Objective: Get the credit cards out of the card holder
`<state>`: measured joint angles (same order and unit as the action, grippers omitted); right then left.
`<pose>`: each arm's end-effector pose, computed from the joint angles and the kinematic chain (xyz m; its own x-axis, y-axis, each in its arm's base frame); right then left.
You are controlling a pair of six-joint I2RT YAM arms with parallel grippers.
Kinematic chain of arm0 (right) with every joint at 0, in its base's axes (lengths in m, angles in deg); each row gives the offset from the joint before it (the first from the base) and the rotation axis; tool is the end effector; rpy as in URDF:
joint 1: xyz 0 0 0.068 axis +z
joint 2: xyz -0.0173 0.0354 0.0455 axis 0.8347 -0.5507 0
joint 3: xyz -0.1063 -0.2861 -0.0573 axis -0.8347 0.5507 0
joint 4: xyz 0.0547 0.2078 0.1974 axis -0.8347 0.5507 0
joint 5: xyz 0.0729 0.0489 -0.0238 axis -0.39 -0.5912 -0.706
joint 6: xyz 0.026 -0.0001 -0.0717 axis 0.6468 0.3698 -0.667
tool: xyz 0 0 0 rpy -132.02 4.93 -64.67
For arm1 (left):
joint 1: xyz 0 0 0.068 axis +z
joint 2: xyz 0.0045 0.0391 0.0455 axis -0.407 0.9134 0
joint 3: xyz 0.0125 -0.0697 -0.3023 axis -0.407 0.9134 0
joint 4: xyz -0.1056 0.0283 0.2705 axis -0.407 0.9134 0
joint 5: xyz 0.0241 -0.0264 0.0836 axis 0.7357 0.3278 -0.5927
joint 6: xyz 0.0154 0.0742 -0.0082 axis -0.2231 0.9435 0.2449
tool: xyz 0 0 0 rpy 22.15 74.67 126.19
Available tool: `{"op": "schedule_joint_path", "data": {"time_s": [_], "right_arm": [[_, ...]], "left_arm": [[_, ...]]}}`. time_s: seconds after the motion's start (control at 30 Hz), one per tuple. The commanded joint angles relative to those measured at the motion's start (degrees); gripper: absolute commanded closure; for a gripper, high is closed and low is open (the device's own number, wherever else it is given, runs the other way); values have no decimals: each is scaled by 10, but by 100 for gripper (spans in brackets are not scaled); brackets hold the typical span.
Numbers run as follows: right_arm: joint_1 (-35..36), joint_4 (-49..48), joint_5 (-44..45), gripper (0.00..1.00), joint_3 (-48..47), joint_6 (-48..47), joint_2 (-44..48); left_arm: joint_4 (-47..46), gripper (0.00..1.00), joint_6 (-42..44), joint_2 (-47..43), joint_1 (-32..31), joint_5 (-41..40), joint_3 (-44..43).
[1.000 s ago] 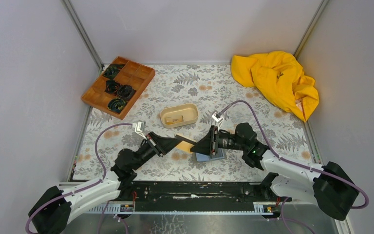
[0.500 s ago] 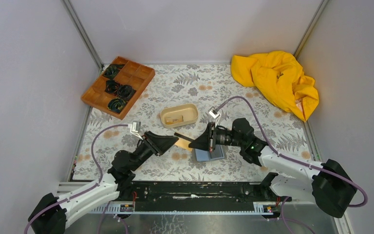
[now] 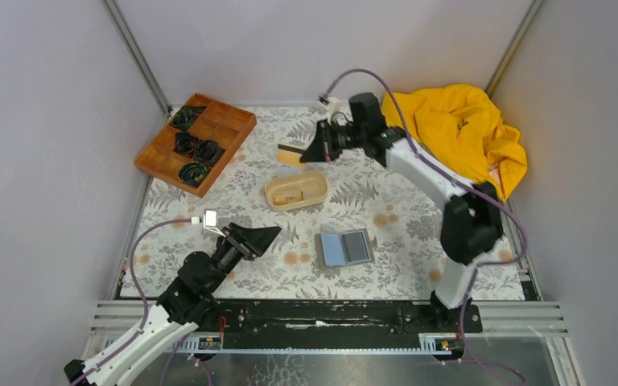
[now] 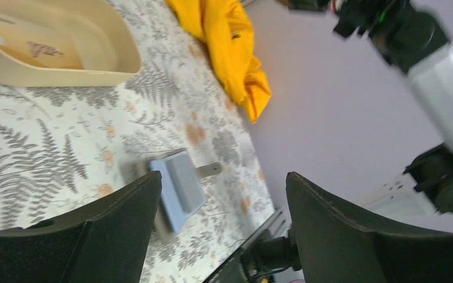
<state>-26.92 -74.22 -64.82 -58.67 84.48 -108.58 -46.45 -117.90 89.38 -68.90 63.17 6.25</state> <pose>0.3722 0.2646 0.3426 -0.6027 -0.0692 -0.7950 -0.7665 0.3271 0.5526 0.1011 -0.0862 0.1959 -0.4769 -0.7280 -0.4926 0.3428 0.3620 -0.8669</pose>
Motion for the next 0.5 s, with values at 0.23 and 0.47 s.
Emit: {"op": "schedule_joint_path", "data": {"time_s": [0.23, 0.47], "right_arm": [[3, 310, -49, 100, -331, -140, -304], [17, 289, -48, 100, -305, -137, -329]], "left_arm": [[115, 15, 74, -14, 5, -30, -40], [133, 15, 73, -29, 4, -34, -37]]}}
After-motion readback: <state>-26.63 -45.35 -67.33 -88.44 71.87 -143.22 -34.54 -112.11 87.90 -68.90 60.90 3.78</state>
